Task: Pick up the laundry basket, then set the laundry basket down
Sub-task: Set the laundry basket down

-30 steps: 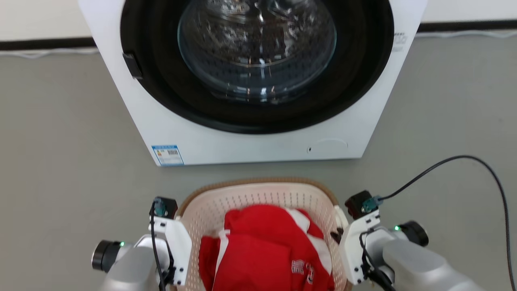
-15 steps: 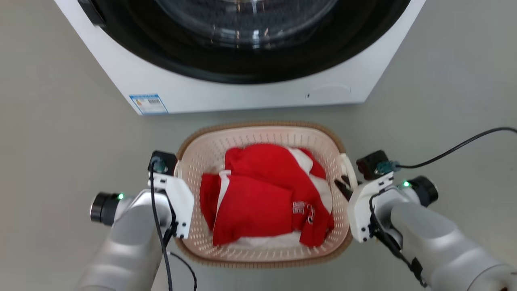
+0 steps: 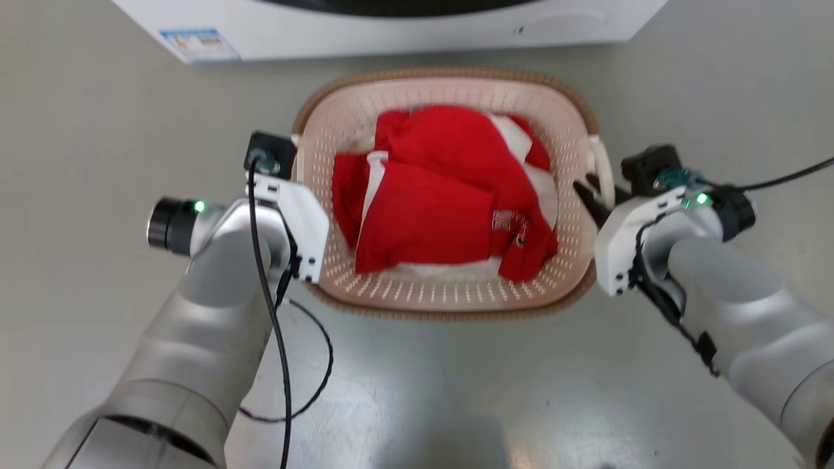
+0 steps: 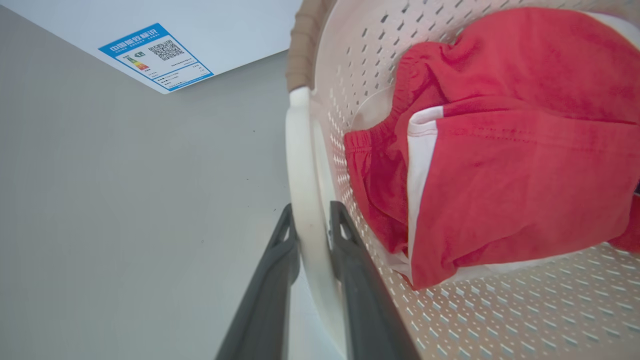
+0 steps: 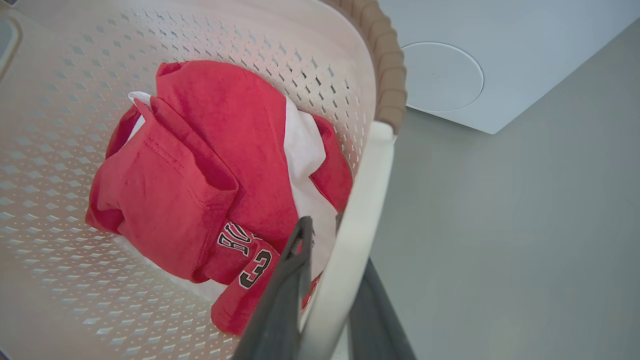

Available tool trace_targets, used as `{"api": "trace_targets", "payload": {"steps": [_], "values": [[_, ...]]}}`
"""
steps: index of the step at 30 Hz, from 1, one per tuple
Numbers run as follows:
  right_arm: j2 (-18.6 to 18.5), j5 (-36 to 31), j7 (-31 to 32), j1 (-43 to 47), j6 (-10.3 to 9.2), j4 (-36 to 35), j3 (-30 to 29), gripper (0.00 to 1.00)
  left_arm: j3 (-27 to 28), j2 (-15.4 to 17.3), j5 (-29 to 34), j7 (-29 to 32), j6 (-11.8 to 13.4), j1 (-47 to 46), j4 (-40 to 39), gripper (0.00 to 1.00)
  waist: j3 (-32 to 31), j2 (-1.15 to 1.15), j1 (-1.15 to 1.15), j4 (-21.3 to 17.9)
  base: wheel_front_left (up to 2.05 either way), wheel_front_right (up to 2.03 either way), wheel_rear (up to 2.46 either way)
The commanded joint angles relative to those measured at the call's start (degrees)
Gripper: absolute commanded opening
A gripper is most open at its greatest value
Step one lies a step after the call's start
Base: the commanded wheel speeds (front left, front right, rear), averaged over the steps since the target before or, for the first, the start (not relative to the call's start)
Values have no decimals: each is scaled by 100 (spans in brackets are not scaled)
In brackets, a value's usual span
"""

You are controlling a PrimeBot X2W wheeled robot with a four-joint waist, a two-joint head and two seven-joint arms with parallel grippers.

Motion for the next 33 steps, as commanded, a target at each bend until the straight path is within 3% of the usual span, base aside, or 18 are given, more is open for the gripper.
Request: {"api": "trace_targets", "payload": {"steps": [1, 12, 33], "values": [[-127, -130, -136, -64, 43, -29, 65, 0, 13, 195, 120, -79, 67, -285, -84, 0, 447, 0, 0, 107, 0, 0, 0], [-342, -285, -308, -564, 43, -19, 65, 0, -44, 113, 47, -371, 222, -757, -73, 0, 1022, 0, 0, 265, 0, 0, 0], [-508, -379, -437, -887, 43, 6, 66, 0, -353, 79, -314, -713, 329, -897, -133, 0, 1498, 0, 0, 284, 0, 0, 0]]}}
